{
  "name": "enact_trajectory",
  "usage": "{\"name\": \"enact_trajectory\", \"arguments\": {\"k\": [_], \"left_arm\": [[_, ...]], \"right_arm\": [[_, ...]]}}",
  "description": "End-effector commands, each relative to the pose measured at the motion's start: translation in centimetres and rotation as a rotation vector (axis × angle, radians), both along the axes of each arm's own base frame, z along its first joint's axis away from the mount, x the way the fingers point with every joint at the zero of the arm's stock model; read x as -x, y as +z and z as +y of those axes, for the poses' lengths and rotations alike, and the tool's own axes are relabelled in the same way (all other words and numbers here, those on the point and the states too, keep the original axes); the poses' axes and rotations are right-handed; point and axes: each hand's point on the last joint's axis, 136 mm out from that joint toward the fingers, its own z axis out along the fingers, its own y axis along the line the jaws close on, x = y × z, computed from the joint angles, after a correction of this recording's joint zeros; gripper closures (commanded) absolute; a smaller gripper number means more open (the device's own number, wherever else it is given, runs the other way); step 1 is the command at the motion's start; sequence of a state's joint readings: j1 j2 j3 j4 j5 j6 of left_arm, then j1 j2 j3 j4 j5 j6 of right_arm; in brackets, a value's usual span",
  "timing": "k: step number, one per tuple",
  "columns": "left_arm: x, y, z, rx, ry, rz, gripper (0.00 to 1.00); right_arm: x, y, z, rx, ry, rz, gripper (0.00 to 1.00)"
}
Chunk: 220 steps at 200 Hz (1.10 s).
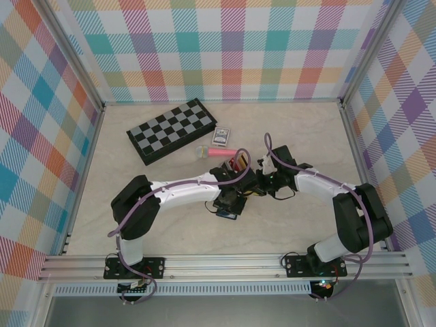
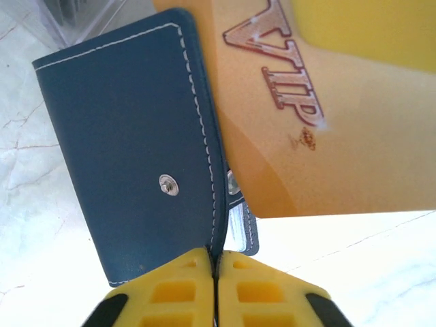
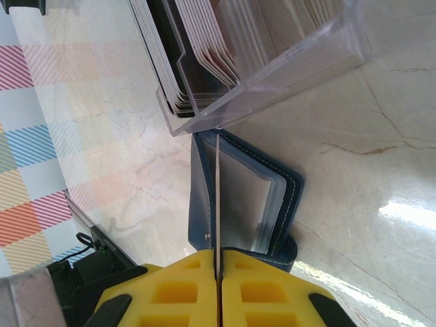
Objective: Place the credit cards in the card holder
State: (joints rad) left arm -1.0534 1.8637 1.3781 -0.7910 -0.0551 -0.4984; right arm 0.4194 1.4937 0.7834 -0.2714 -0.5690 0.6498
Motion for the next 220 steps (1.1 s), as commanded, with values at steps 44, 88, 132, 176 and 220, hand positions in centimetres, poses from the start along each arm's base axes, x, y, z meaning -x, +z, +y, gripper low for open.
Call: {"name": "enact_trajectory", "arguments": {"k": [44, 88, 132, 176, 220], "left_arm": [[-0.8, 4.8, -0.8, 0.177, 0.108, -0.057, 1.00], [-1.2, 5.4, -0.6, 0.427, 0.294, -0.002, 1.00], [-1.0, 3.3, 0.7, 0.476, 0.399, 0.034, 1.00], [-0.8, 3.2, 0.8, 0.505, 0.411, 0.041, 1.00], [-0.8, 3.4, 1.2, 0.499, 0.408, 0.037, 1.00]], "right_arm": [[0.1, 1.2, -2.9, 0.155, -0.077, -0.046, 0.94], [0.9, 4.0, -3.8, 0.198, -0.069, -0.117, 0.93], [1.8, 4.2, -1.7, 0.291, 0.029, -0.142, 0.93], [2.3, 2.1, 0.6, 0.388, 0.076, -0.136, 0.94], [1.9, 0.4, 1.1, 0.463, 0.105, -0.131, 0.95]]}}
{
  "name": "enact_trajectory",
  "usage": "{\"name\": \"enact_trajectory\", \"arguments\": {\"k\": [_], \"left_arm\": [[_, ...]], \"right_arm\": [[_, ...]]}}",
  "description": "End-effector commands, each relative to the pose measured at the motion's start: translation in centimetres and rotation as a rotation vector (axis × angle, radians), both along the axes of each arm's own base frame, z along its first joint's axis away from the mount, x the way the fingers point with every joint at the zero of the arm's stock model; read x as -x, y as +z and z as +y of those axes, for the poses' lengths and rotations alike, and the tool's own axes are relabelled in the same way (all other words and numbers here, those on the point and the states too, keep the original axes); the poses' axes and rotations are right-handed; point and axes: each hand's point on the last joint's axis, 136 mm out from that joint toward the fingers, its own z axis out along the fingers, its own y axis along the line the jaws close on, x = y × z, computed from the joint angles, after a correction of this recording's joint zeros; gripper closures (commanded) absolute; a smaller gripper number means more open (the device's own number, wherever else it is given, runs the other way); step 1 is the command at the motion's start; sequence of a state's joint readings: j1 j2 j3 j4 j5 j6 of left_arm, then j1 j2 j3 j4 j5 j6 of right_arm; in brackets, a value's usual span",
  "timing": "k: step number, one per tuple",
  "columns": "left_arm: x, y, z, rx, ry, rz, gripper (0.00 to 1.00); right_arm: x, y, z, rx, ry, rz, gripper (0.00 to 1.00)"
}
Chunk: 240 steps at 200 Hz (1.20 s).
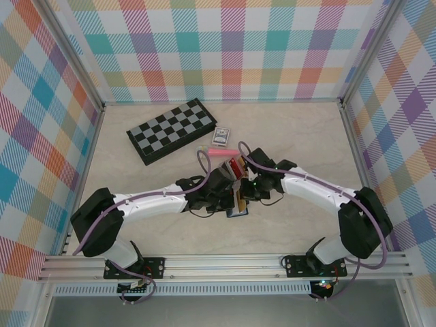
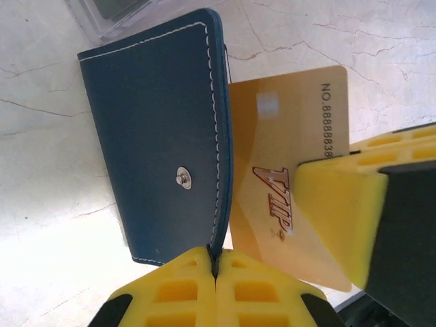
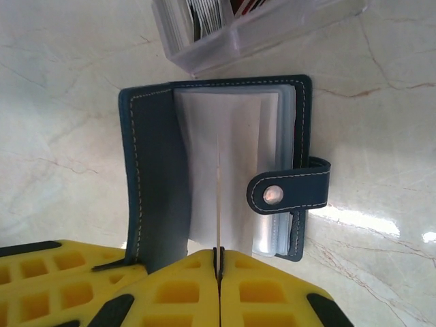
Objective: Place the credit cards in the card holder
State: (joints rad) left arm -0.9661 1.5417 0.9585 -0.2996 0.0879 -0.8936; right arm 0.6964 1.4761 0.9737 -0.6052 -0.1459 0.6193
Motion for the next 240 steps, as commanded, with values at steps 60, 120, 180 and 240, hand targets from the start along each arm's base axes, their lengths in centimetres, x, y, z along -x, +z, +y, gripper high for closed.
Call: {"name": "enact_trajectory", "arguments": {"k": [60, 120, 180, 240], "left_arm": [[0.4, -0.2, 3.0, -0.040, 0.043, 0.003, 1.00], [1.2, -1.9, 4.4, -0.088, 0.036, 0.028, 1.00], [1.5, -3.8, 7.2, -0.192, 0.071, 0.043, 1.00], [2.5, -6.5, 10.3, -0.317, 0.099, 0.078, 1.00]], "right_arm": [[-1.5, -1.9, -5.6, 0.366, -0.056, -0.042, 0.95], [-1.5, -3.1, -5.8, 0.368, -0.044, 0.000, 0.95], [-1.2, -4.7, -8.7, 0.532, -0.064, 0.031, 0.96], [-0.9, -5.5, -8.8, 0.536, -0.059, 0.047, 0.97]]}}
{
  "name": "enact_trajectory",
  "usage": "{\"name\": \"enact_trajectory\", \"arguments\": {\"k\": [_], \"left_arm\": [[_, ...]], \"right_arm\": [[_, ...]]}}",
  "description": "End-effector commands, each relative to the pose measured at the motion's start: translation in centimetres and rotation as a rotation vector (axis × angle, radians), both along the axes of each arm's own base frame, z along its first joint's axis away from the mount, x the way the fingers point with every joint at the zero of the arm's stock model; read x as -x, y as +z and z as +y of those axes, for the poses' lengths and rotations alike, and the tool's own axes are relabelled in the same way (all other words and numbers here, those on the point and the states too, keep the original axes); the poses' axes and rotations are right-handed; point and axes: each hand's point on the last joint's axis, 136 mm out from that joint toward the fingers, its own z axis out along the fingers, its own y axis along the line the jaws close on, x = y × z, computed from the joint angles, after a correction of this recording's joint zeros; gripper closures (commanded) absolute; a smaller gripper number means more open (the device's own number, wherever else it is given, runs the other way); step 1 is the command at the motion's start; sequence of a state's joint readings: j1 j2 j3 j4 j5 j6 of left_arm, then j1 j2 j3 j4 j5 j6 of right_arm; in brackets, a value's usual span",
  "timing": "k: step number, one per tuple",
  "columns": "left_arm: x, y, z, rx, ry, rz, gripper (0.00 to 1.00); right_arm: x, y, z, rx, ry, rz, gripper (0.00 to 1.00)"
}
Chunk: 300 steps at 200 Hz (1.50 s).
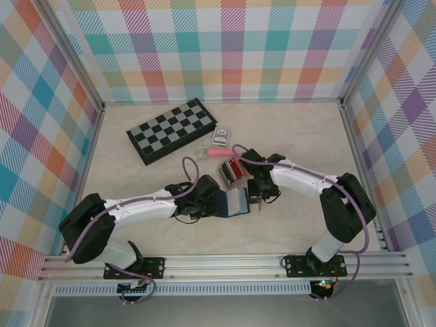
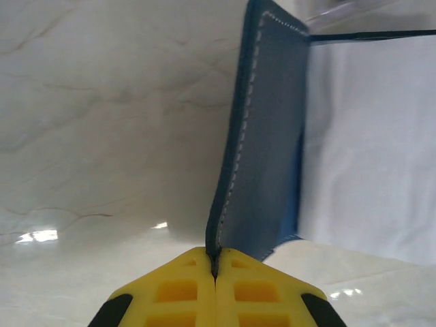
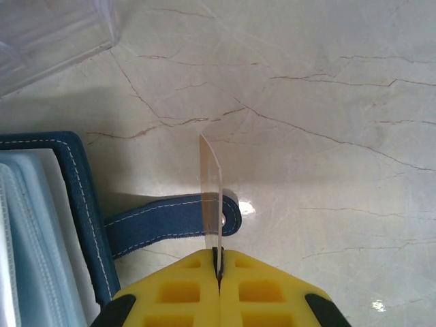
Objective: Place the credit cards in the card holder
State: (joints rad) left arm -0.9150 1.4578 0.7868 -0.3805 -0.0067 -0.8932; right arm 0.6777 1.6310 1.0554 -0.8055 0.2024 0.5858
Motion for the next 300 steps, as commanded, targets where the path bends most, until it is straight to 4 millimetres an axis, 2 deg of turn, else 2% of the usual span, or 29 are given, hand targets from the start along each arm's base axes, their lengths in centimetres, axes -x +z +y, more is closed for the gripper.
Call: {"name": "enact_trajectory", "arguments": {"k": [1, 40, 79, 119, 156, 189, 205, 225, 237, 256, 300], "left_arm": [[1.4, -2.3, 3.0, -0.131, 0.004, 0.051, 1.00], [1.1, -2.4, 1.6, -0.076, -0.018, 0.048, 1.00], [0.5, -2.5, 0.2, -0.046, -0.042, 0.040, 1.00], [0.2, -2.3, -0.6, -0.032, -0.051, 0.040, 1.00], [0.0, -1.8, -1.2, -0.010, -0.054, 0.034, 1.00], [-0.2, -1.1, -1.7, 0.015, -0.056, 0.026, 1.00], [-0.3, -0.9, -1.9, 0.023, -0.056, 0.021, 1.00], [-0.3, -0.6, -2.2, 0.029, -0.058, 0.020, 1.00], [-0.3, -0.4, -2.2, 0.032, -0.057, 0.018, 1.00], [-0.4, -0.2, -2.4, 0.043, -0.054, 0.017, 1.00], [-0.3, -0.3, -2.4, 0.041, -0.053, 0.022, 1.00]], "right_arm": [[1.1, -1.8, -1.9, 0.095, -0.005, 0.063, 0.97], [0.7, -0.5, -1.0, 0.006, -0.017, 0.038, 0.96], [0.0, 3.3, 1.3, -0.196, -0.039, -0.063, 0.94], [0.3, 4.5, 0.1, -0.192, -0.104, -0.110, 0.93], [0.4, 6.6, 2.2, -0.345, -0.047, -0.147, 0.92], [0.3, 7.7, 2.4, -0.389, -0.064, -0.180, 0.91], [0.4, 7.6, 2.7, -0.402, -0.071, -0.172, 0.91], [0.5, 6.8, 1.0, -0.320, -0.144, -0.168, 0.91], [0.6, 6.7, 1.7, -0.359, -0.120, -0.163, 0.91], [1.0, 6.5, 4.1, -0.474, -0.067, -0.118, 0.92], [1.1, 3.8, 3.3, -0.411, -0.102, -0.101, 0.92]]}}
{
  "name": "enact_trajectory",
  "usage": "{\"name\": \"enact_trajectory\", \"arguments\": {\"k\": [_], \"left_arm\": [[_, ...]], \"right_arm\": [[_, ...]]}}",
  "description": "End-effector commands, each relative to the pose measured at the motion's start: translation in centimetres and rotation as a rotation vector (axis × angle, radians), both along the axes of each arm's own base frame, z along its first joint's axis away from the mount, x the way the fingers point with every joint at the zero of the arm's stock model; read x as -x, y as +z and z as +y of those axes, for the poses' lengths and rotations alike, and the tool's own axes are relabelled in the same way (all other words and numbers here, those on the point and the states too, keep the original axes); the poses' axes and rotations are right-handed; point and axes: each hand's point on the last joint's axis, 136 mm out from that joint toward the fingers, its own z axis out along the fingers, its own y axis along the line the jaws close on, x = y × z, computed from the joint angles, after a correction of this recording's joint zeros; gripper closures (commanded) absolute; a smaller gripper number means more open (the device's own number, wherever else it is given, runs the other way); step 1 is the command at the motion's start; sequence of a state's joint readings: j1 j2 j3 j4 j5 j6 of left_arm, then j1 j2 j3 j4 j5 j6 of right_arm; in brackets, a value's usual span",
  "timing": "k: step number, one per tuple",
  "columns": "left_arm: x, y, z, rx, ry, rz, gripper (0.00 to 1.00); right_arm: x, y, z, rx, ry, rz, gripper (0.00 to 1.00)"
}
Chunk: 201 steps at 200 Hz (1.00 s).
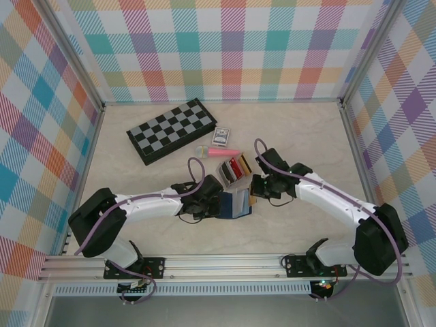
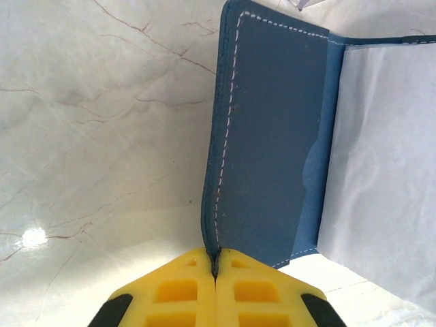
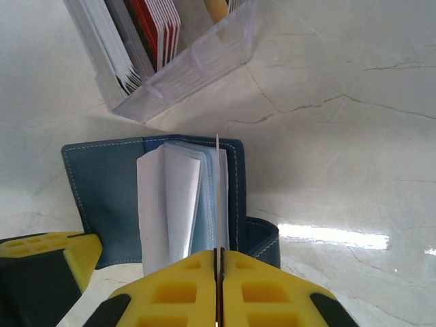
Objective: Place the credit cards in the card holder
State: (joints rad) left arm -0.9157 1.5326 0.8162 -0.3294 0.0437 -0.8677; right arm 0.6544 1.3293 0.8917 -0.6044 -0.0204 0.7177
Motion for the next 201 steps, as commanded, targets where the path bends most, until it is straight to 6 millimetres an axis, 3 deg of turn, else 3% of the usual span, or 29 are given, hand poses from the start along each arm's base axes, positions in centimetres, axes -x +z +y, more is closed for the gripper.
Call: {"name": "enact_trajectory", "arguments": {"k": [1, 55, 81, 113, 201], "left_arm": [[0.0, 0.4, -0.6, 0.015, -0.007, -0.001, 1.00], [0.1, 0.2, -0.5, 0.010, -0.007, 0.005, 1.00], [0.1, 0.2, -0.5, 0.008, -0.009, 0.007, 1.00], [0.1, 0.2, -0.6, 0.009, -0.009, 0.008, 1.00], [0.1, 0.3, -0.9, 0.017, -0.015, 0.008, 1.00]], "right_arm": [[0.0, -1.2, 0.3, -0.005, -0.010, 0.012, 0.92], [0.3, -2.9, 0.9, -0.024, 0.010, 0.041, 0.92], [0.1, -2.3, 1.2, -0.040, 0.018, 0.032, 0.92], [-0.2, -1.8, -0.3, 0.043, -0.016, 0.026, 0.92], [-0.2, 0.1, 1.8, -0.049, 0.035, 0.028, 0.92]]}}
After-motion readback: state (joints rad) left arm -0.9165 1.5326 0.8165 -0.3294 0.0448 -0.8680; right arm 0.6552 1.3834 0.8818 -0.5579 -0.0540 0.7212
